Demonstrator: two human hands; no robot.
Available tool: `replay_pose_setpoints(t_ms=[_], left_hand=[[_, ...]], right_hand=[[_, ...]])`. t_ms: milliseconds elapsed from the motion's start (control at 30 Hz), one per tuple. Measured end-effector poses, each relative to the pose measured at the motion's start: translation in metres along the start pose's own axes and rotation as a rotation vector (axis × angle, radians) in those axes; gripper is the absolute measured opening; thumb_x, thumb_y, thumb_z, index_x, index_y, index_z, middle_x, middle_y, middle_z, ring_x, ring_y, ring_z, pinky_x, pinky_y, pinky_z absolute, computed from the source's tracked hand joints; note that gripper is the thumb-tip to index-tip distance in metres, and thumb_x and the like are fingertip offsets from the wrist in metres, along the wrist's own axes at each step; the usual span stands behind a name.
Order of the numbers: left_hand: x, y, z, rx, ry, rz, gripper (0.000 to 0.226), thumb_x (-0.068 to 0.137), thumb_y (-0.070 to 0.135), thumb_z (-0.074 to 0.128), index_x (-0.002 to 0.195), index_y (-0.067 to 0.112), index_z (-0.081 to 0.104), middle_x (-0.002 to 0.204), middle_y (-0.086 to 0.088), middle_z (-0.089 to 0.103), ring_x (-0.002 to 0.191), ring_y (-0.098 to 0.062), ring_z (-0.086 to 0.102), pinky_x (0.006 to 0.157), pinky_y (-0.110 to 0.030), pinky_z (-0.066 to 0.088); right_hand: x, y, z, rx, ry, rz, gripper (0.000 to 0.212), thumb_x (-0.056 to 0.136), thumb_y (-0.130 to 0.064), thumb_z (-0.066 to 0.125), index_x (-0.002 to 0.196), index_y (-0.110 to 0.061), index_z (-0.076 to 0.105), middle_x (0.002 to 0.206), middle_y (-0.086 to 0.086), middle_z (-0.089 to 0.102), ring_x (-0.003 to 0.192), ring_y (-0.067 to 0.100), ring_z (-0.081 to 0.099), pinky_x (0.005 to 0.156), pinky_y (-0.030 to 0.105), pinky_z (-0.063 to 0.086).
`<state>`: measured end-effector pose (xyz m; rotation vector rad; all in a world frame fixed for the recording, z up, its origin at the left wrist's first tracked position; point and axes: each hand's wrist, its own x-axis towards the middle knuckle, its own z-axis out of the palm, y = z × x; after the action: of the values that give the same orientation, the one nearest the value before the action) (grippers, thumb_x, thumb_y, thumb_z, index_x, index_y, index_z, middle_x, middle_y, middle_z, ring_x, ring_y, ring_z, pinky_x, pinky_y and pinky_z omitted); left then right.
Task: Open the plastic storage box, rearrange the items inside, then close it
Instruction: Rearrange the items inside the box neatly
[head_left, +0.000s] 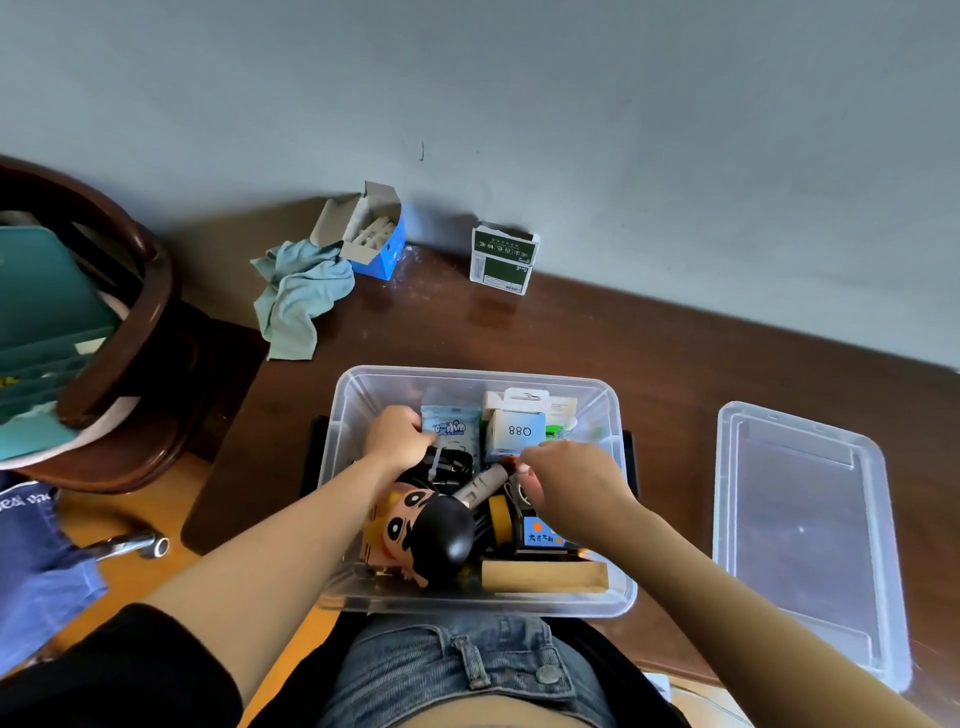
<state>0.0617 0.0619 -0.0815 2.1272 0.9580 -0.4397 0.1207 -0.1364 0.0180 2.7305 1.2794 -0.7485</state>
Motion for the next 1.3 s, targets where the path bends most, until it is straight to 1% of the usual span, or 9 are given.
replay_pose_setpoints(t_ms=[133, 233, 367, 567, 633, 833, 1100, 1200, 1300], left_hand=[[0.006, -0.002, -0.002, 0.034, -0.027, 0.013, 0.021, 0.088, 0.022, 0.066, 0.068, 0.014, 0.065, 0.064, 0.004, 0.058, 0.058, -0.010, 0.051, 0.049, -0.020, 0.033], [0.010, 0.001, -0.001, 0.057, -0.048, -0.032, 0.036, 0.092, 0.023, 0.059, 0.058, 0.013, 0.054, 0.056, -0.001, 0.049, 0.057, -0.017, 0.049, 0.052, -0.026, 0.035], [0.012, 0.007, -0.001, 0.063, -0.063, -0.095, 0.023, 0.092, 0.025, 0.059, 0.089, 0.005, 0.069, 0.075, -0.005, 0.063, 0.070, -0.021, 0.058, 0.056, -0.028, 0.038], [0.009, 0.018, -0.011, 0.253, -0.205, -0.072, 0.040, 0.095, 0.042, 0.050, 0.108, 0.007, 0.064, 0.080, -0.004, 0.062, 0.080, -0.023, 0.060, 0.065, -0.028, 0.043], [0.005, 0.018, -0.014, 0.271, -0.308, 0.025, 0.041, 0.094, 0.048, 0.050, 0.114, 0.014, 0.062, 0.098, -0.004, 0.066, 0.095, -0.024, 0.062, 0.079, -0.031, 0.048], [-0.003, 0.000, -0.027, 0.218, -0.599, 0.279, 0.040, 0.088, 0.030, 0.065, 0.119, 0.009, 0.053, 0.117, -0.008, 0.060, 0.108, -0.027, 0.057, 0.094, -0.040, 0.047], [-0.005, 0.005, -0.029, 0.163, -0.410, 0.383, 0.030, 0.094, 0.029, 0.057, 0.101, 0.000, 0.060, 0.086, -0.010, 0.054, 0.074, -0.021, 0.049, 0.068, -0.030, 0.037], [-0.009, 0.006, -0.044, 0.129, -0.527, 0.319, 0.035, 0.092, 0.034, 0.058, 0.119, 0.012, 0.059, 0.106, -0.010, 0.060, 0.080, -0.029, 0.060, 0.070, -0.034, 0.051], [-0.020, 0.006, -0.059, 0.109, -0.614, 0.341, 0.040, 0.091, 0.039, 0.059, 0.125, 0.018, 0.057, 0.120, 0.001, 0.057, 0.097, -0.025, 0.063, 0.070, -0.028, 0.055]], right_hand=[[-0.001, -0.014, 0.000, 0.166, -0.038, -0.008, 0.033, 0.100, -0.035, 0.033, 0.106, -0.019, 0.062, 0.095, 0.005, 0.067, 0.089, 0.026, 0.061, 0.070, 0.033, 0.045], [-0.005, -0.023, -0.004, 0.484, -0.066, 0.015, 0.049, 0.091, -0.062, 0.032, 0.114, -0.026, 0.058, 0.096, -0.004, 0.068, 0.090, 0.020, 0.061, 0.080, 0.036, 0.048], [-0.011, -0.049, 0.000, 0.436, -0.152, -0.023, 0.085, 0.067, -0.090, 0.028, 0.121, -0.027, 0.045, 0.093, -0.007, 0.063, 0.087, 0.018, 0.059, 0.079, 0.037, 0.049], [-0.001, -0.071, 0.007, 0.582, -0.186, 0.100, 0.071, 0.066, -0.078, 0.054, 0.112, -0.024, 0.045, 0.092, -0.007, 0.056, 0.089, 0.018, 0.058, 0.074, 0.034, 0.050], [-0.001, -0.070, 0.008, 0.669, -0.193, 0.127, 0.064, 0.064, -0.074, 0.058, 0.108, -0.030, 0.044, 0.092, -0.008, 0.057, 0.087, 0.015, 0.058, 0.072, 0.031, 0.050], [-0.014, -0.053, -0.001, 1.009, -0.151, 0.139, 0.057, 0.054, -0.059, 0.068, 0.099, -0.033, 0.045, 0.095, -0.006, 0.059, 0.087, 0.016, 0.062, 0.079, 0.039, 0.057], [-0.035, 0.019, -0.047, 1.206, 0.068, 0.071, 0.043, 0.065, -0.033, 0.074, 0.103, -0.030, 0.054, 0.101, 0.006, 0.060, 0.078, 0.026, 0.068, 0.065, 0.035, 0.058], [-0.036, 0.033, -0.052, 1.224, 0.222, 0.043, 0.037, 0.074, -0.022, 0.073, 0.106, -0.028, 0.056, 0.097, -0.004, 0.061, 0.081, 0.021, 0.064, 0.064, 0.029, 0.054], [-0.033, 0.034, -0.054, 1.190, 0.283, 0.030, 0.042, 0.071, -0.028, 0.069, 0.111, -0.033, 0.054, 0.092, -0.019, 0.061, 0.084, 0.008, 0.063, 0.065, 0.023, 0.053]])
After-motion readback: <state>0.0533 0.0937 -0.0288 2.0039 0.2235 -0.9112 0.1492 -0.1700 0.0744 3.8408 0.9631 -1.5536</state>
